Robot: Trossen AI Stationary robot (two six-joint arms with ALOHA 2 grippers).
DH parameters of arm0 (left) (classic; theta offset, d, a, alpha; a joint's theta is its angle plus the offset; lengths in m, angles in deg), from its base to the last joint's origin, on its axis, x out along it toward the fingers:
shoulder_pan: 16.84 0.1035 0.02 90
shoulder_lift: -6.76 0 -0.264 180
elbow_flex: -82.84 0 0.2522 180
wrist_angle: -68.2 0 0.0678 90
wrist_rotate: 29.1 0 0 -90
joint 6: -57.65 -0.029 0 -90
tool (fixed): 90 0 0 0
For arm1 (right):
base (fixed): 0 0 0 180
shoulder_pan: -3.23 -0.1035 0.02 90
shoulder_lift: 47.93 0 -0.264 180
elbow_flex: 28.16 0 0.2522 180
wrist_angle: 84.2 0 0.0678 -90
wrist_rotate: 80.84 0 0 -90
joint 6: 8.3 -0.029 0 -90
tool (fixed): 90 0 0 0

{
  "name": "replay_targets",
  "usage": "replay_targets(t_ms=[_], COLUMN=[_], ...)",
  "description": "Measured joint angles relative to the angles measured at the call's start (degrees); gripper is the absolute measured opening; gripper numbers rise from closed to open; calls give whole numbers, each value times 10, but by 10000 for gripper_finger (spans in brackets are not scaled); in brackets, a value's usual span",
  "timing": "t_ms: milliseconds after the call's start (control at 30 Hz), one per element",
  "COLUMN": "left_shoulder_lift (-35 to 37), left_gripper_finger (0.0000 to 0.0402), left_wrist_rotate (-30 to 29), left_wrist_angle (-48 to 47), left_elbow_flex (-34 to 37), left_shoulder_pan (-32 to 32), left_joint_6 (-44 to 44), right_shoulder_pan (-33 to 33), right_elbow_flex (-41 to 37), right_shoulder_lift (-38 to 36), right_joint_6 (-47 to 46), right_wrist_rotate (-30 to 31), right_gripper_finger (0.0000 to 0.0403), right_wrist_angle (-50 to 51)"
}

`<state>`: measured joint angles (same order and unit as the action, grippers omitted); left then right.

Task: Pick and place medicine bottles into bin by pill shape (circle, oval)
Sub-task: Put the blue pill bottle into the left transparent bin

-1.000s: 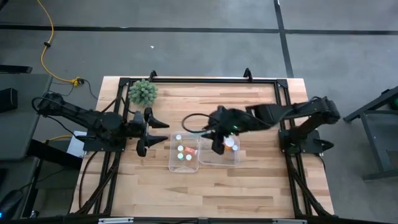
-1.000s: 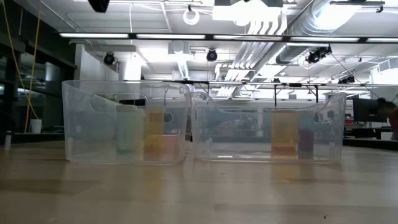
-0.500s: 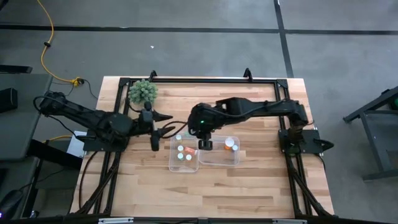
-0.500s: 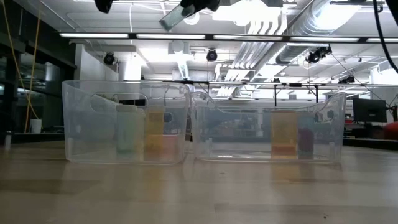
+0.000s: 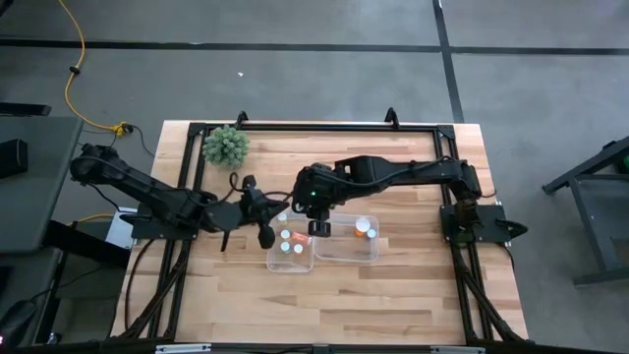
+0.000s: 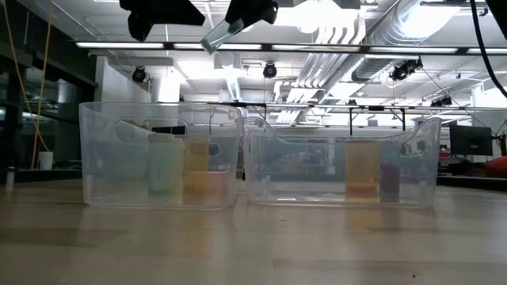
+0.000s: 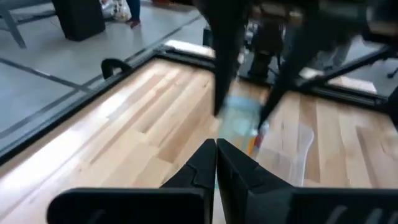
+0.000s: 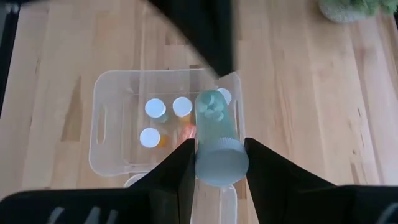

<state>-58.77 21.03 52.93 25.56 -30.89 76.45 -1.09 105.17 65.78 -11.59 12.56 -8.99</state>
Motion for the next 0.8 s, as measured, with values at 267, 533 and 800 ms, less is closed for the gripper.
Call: replay_targets(t_ms=[267,533,800], left_shoulder_lift=[-29,-30,-27], left_gripper_finger=[0,0,0], left_wrist_rotate=[7,-19,-16], left_wrist_angle=[0,-3,-2], left_elbow_flex=[0,0,0], left_shoulder_pan=[0,0,7], left_joint_6=[36,38,29], right_shoulder_pan=[11,10,10], right_elbow_flex=[0,-1,-1], right_shoulder_lift=[0,0,0], right_joint_6=[-23,-27,-27], right_wrist_rotate=[-4,-9,-10], right_gripper_finger=[106,106,106], right_wrist_angle=[-26,0,-32])
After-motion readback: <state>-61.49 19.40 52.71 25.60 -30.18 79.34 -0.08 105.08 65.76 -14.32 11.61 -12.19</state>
